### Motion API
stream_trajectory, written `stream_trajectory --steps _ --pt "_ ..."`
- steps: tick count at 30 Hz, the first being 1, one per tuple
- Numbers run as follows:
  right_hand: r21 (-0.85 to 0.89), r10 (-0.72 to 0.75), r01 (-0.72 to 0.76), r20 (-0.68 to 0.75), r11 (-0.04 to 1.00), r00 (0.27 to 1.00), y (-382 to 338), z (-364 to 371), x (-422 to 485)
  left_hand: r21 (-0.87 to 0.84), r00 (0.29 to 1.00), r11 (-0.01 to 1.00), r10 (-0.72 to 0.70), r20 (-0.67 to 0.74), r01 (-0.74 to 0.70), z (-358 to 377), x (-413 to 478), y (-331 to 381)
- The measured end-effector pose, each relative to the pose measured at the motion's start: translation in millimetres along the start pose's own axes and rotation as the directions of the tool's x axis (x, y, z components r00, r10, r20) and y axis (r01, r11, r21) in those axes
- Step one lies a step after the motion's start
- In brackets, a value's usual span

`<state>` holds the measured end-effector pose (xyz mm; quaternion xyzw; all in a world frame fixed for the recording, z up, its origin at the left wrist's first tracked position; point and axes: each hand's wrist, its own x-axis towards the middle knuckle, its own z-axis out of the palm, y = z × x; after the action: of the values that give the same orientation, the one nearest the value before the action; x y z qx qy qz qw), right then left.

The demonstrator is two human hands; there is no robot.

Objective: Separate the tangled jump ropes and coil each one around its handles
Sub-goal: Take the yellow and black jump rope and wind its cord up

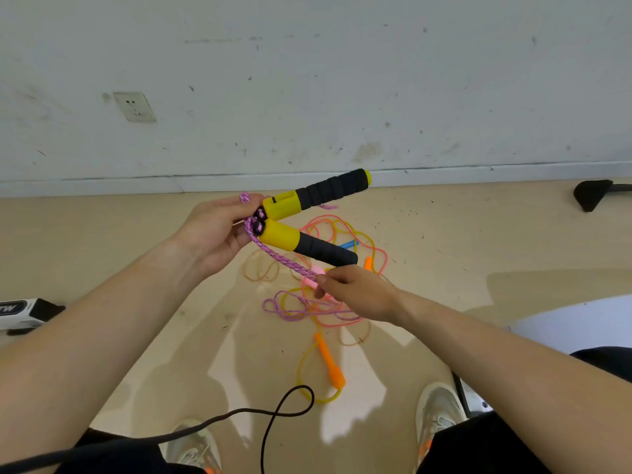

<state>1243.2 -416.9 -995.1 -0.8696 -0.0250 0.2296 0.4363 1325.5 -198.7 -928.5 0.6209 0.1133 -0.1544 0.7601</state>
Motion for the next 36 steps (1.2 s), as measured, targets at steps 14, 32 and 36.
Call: stream_trajectory --steps 14,32,36 --pt "0.386 -0.094 0.023 0.165 0.922 0.982 12.5 -30.7 -0.7 0.166 0.902 0.985 -0.105 0.420 0.038 -16.5 -9.5 11.6" --pt "0.595 -0.021 -0.213 0.361 0.775 0.932 -29.1 -38.8 -7.4 0.769 0.900 0.485 0.098 0.426 -0.416 8.2 -15.5 -20.8" --pt "0.639 -0.011 -0.228 0.347 0.734 0.938 -27.2 -35.7 -9.5 0.791 0.901 0.445 0.102 0.421 -0.420 8.1 -17.5 -26.2"
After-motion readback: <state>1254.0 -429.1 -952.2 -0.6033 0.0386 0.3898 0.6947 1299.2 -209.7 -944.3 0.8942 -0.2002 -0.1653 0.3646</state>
